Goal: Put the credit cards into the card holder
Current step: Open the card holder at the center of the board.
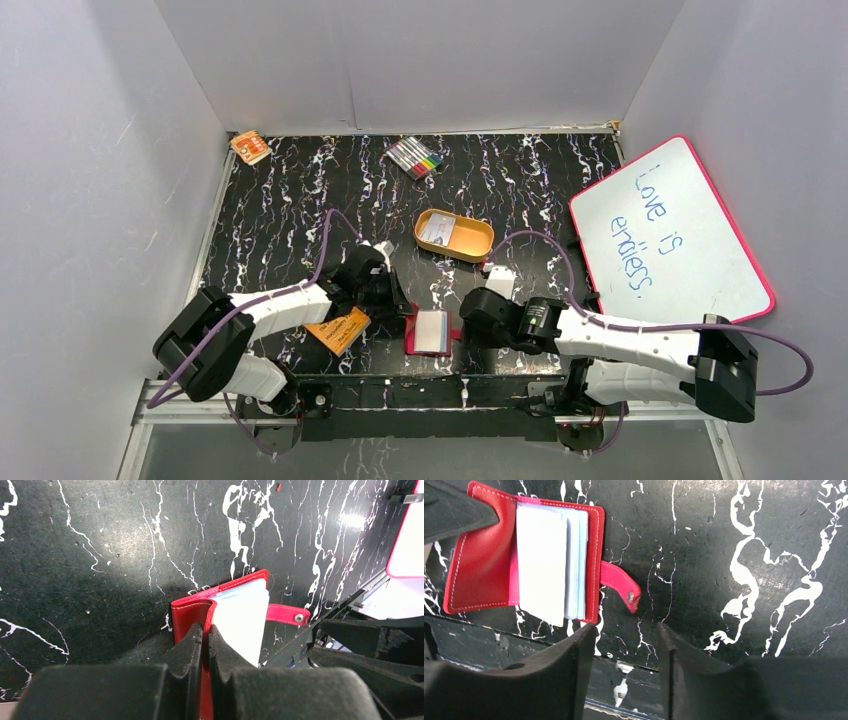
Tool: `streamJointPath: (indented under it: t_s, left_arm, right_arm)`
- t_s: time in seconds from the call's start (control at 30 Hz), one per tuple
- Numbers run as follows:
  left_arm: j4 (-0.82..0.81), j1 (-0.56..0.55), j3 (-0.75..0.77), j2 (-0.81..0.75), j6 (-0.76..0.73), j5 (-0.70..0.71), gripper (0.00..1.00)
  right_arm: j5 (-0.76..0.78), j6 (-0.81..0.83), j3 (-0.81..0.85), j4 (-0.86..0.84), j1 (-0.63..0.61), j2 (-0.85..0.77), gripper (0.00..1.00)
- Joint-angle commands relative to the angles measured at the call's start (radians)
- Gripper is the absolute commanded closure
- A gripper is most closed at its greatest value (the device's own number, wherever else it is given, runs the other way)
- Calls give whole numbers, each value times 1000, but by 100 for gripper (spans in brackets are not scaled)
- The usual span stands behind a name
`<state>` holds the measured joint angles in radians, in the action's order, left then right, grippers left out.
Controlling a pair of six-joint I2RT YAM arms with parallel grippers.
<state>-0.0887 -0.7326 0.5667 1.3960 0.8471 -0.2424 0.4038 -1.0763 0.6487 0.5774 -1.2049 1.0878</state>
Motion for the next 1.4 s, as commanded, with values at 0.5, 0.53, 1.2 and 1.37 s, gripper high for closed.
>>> streamJointPath:
  t_s: [0.5, 0.53, 1.2, 1.37]
  left_arm:
    - [149, -3, -88, 22, -21, 78, 100]
    - [147, -3, -90, 23, -21, 78, 100]
    - [437, -2, 136, -212, -31, 193, 24]
    - [463, -1, 174, -288, 9, 257, 9]
  right_arm:
    - [-257, -1, -168, -373, 204, -9, 37]
    - [-278, 10, -164, -402, 220, 34, 42]
    - [-367, 230, -52, -309, 249, -44, 100]
    - [-398, 242, -33, -317, 249, -54, 100]
